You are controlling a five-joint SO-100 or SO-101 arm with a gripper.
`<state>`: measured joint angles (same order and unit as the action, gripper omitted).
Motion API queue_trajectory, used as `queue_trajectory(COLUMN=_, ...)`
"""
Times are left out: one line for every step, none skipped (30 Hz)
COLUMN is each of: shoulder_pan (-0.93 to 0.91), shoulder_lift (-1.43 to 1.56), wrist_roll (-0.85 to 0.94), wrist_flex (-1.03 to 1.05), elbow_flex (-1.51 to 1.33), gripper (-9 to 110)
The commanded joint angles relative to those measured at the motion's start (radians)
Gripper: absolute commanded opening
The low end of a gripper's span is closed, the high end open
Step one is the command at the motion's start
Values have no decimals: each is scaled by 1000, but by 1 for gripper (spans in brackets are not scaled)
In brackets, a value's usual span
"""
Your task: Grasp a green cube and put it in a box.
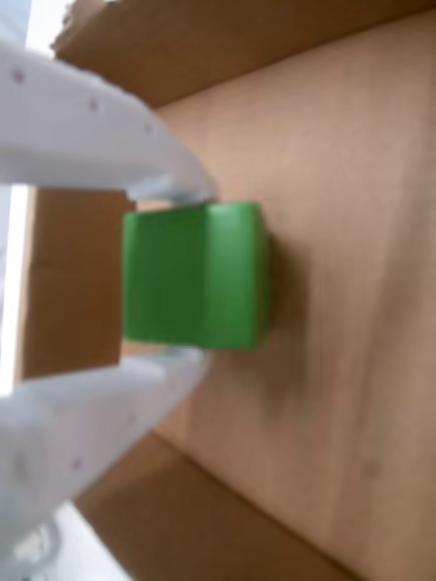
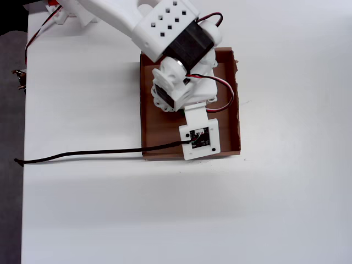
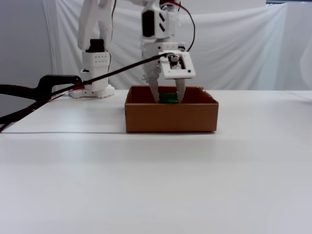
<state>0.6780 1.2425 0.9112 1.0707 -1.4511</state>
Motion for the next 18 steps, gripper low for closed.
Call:
queue_trajectory(shoulder_pan=18, shoulder_lift=28, wrist_roll=-6, wrist_flex=-12, elbow_flex=-8, gripper=21)
queue_trajectory(shoulder_pan=18, shoulder_lift=32, wrist_roll=-6, wrist_flex=-14, elbow_flex=-12, gripper=21)
queue_trajectory(shoulder_pan=17, shoulder_lift=38, wrist_roll=-5, wrist_flex=-14, elbow_flex=-18, gripper=21)
queue_trajectory(shoulder_pan=14, shoulder_lift=49, wrist_roll=-3, wrist_flex=-11, elbow_flex=-26, gripper=22)
queue_trajectory(shoulder_pan=9, shoulder_lift=64, wrist_roll=0, wrist_flex=-3, elbow_flex=-31, gripper=22)
queue_trajectory(shoulder_pan=-2, shoulder_lift=87, wrist_roll=0, wrist_flex=11, elbow_flex=-37, gripper=22)
queue_trajectory(shoulder_pan=-15, shoulder_lift=112, wrist_roll=3, wrist_flex=29, elbow_flex=-37, gripper=22)
queue_trajectory(shoulder_pan=-31, shoulder_lift=140, wrist_roll=5, wrist_flex=49, elbow_flex=-35, gripper=22)
queue_trajectory(shoulder_pan=-52, shoulder_lift=173, wrist_roll=8, wrist_flex=74, elbow_flex=-26, gripper=22)
queue_trajectory(shoulder_pan=-75, shoulder_lift=209, wrist_roll=14, wrist_flex=97, elbow_flex=-15, gripper=22)
queue_trajectory(shoulder_pan=-101, shoulder_lift=245, wrist_roll=14, wrist_flex=117, elbow_flex=-5, gripper=22)
queue_trajectory(shoulder_pan=-130, shoulder_lift=281, wrist_roll=14, wrist_flex=130, elbow_flex=5, gripper=22)
queue_trajectory(shoulder_pan=-160, shoulder_lift=316, wrist_roll=14, wrist_flex=138, elbow_flex=8, gripper=22)
queue_trajectory(shoulder_pan=-190, shoulder_lift=354, wrist_roll=14, wrist_flex=143, elbow_flex=3, gripper=22)
queue_trajectory(shoulder_pan=-224, shoulder_lift=399, wrist_roll=12, wrist_flex=147, elbow_flex=-14, gripper=22)
queue_trajectory(shoulder_pan=-258, shoulder_lift=445, wrist_roll=6, wrist_flex=149, elbow_flex=-40, gripper=22)
queue_trajectory(shoulder_pan=-293, shoulder_lift=495, wrist_roll=6, wrist_flex=153, elbow_flex=-80, gripper=22)
queue_trajectory(shoulder_pan=-331, shoulder_lift=548, wrist_roll=2, wrist_flex=158, elbow_flex=-127, gripper=22)
